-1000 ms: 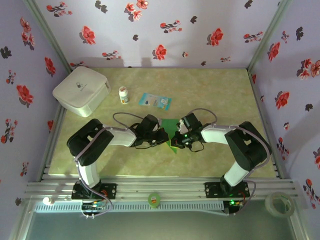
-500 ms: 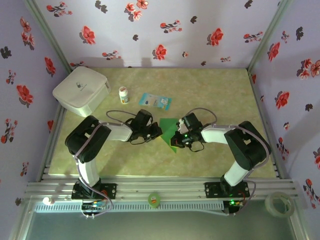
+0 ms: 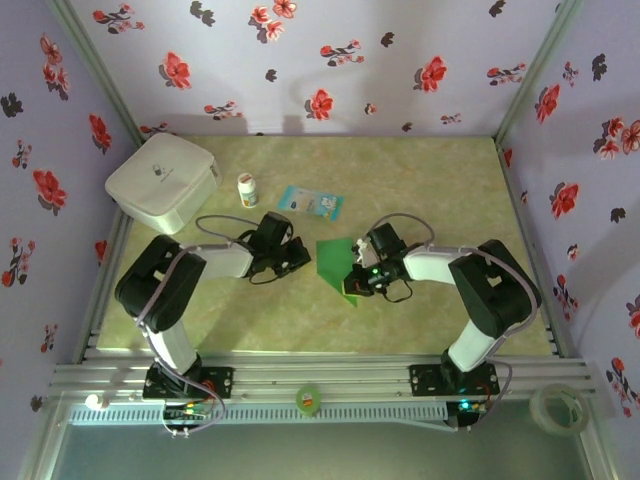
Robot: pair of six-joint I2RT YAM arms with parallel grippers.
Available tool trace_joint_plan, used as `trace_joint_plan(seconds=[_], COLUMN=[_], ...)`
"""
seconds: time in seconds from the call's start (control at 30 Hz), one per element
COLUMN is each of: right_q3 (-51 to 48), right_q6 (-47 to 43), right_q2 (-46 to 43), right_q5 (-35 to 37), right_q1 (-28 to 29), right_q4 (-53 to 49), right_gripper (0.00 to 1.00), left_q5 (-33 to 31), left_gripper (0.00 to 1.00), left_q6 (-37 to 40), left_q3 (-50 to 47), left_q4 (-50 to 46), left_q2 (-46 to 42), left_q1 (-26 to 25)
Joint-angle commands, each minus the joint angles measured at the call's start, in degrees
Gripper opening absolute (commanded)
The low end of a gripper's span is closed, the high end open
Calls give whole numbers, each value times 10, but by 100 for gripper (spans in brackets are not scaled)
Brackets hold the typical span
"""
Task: Fold a paper plane with a square sheet of paper (pick it up from the middle)
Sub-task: Third fold the triangle at the center of the table.
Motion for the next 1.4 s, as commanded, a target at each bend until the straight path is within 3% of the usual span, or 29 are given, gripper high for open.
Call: trace_joint_plan(seconds=[0.0, 0.07, 0.2, 0.33, 0.77, 1.0, 1.37], right_q3=[5, 6, 8, 4, -6, 13, 46], right_q6=[-45, -43, -39, -40, -31, 14, 72], right_q2=[21, 19, 18, 13, -13, -48, 11], right_q5=[32, 30, 34, 32, 23, -36, -4], right_q1=[-4, -7, -9, -10, -13, 0, 35], right_q4=[-107, -104, -98, -96, -81, -42, 11], right_gripper=[1, 1, 2, 3, 5, 8, 6], left_q5=[-23, -14, 76, 82, 44, 44, 46], left_gripper=[5, 8, 8, 7, 1, 1, 0], left_q6=[24, 41, 109, 111, 28, 33, 37], left_q3=[-15, -10, 54, 91, 21, 6, 7], left_q4=[-20, -17, -31, -38, 22, 29, 24], left_q2=[-43, -53, -12, 37, 114, 115, 119], left_q1=[-4, -23, -69, -103, -86, -84, -84])
